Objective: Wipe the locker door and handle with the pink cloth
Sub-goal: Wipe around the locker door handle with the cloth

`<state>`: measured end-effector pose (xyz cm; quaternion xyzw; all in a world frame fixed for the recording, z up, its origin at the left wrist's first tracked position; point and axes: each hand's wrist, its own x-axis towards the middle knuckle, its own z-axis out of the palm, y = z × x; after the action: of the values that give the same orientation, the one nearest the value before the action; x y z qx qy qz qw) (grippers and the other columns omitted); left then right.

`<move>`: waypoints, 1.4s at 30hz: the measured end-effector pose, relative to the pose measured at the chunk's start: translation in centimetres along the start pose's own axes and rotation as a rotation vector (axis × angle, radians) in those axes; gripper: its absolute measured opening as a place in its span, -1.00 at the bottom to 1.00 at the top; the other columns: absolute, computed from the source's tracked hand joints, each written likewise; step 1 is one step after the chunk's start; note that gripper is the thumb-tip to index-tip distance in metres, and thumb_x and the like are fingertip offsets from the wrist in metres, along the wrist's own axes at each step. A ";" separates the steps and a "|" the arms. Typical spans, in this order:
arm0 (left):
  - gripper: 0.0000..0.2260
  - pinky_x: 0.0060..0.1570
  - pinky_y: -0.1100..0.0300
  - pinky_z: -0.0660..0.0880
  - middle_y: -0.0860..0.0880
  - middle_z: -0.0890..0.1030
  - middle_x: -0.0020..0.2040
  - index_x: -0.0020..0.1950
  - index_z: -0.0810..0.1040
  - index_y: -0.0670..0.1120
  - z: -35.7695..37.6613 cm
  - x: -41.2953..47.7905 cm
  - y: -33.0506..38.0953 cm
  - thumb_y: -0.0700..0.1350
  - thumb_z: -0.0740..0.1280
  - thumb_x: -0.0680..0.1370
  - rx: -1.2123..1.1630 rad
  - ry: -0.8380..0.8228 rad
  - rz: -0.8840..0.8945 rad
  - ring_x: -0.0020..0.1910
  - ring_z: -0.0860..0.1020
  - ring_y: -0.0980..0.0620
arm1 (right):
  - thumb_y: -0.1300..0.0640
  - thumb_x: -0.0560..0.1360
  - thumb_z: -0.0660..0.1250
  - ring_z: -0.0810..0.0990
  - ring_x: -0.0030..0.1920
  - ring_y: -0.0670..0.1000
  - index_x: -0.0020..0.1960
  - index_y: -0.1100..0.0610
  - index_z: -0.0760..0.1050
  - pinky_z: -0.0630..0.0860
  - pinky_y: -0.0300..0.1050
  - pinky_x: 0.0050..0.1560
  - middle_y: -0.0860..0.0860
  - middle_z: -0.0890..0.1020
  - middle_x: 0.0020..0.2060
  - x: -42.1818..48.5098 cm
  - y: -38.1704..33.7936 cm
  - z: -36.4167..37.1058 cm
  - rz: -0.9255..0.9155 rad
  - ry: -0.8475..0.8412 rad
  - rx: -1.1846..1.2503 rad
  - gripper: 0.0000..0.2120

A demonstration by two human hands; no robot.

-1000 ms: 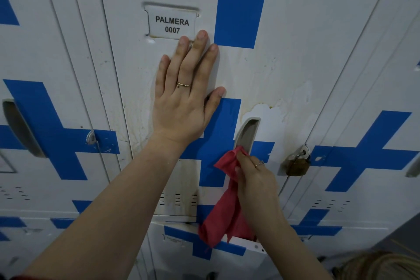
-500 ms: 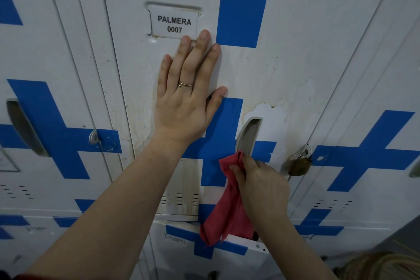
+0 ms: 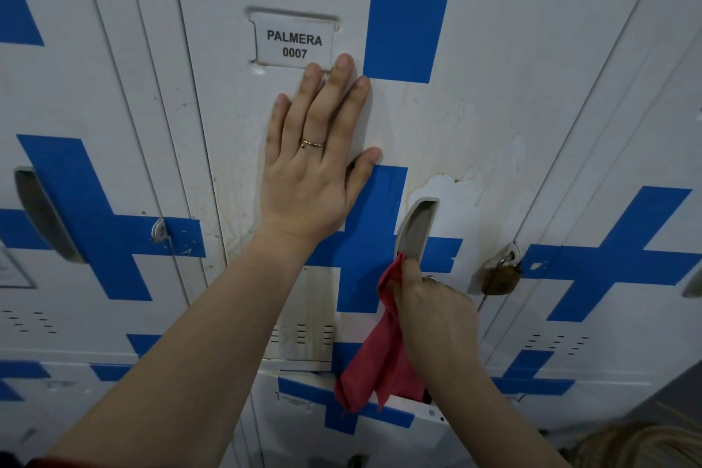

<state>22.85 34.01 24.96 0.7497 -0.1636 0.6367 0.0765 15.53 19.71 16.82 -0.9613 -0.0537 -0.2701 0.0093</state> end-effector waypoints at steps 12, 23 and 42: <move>-0.53 0.46 0.08 -0.03 -0.10 0.27 0.42 0.44 0.20 -0.11 0.0 0.1 0.0 0.05 0.14 0.59 -0.015 0.017 -0.001 0.43 0.12 -0.07 | 0.07 0.24 0.56 0.33 -0.61 -0.05 0.04 0.22 0.49 0.17 -0.30 -0.60 -0.02 0.45 -0.54 -0.3 0.3 -0.3 0.021 -0.043 0.070 -0.54; -0.53 0.46 0.10 -0.06 -0.10 0.27 0.42 0.44 0.20 -0.11 0.1 0.1 0.0 0.05 0.14 0.59 -0.012 0.022 0.006 0.43 0.14 -0.08 | 0.18 0.00 0.65 0.14 -0.72 -0.06 -0.19 0.26 0.57 0.08 -0.36 -0.59 0.01 0.38 -0.69 -0.6 0.4 0.4 0.032 0.012 0.057 -0.55; -0.53 0.45 0.07 0.00 -0.11 0.30 0.41 0.44 0.21 -0.12 0.1 0.1 0.1 0.05 0.14 0.59 -0.012 0.031 0.008 0.43 0.15 -0.09 | 0.01 0.48 0.26 0.13 -0.59 -0.15 -0.23 0.21 0.56 -0.07 -0.44 -0.56 -0.04 0.40 -0.65 -1.2 1.5 1.1 -0.058 0.249 0.180 -0.72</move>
<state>22.90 33.88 25.00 0.7387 -0.1690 0.6474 0.0809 15.28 18.16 15.29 -0.9136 -0.1038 -0.3817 0.0942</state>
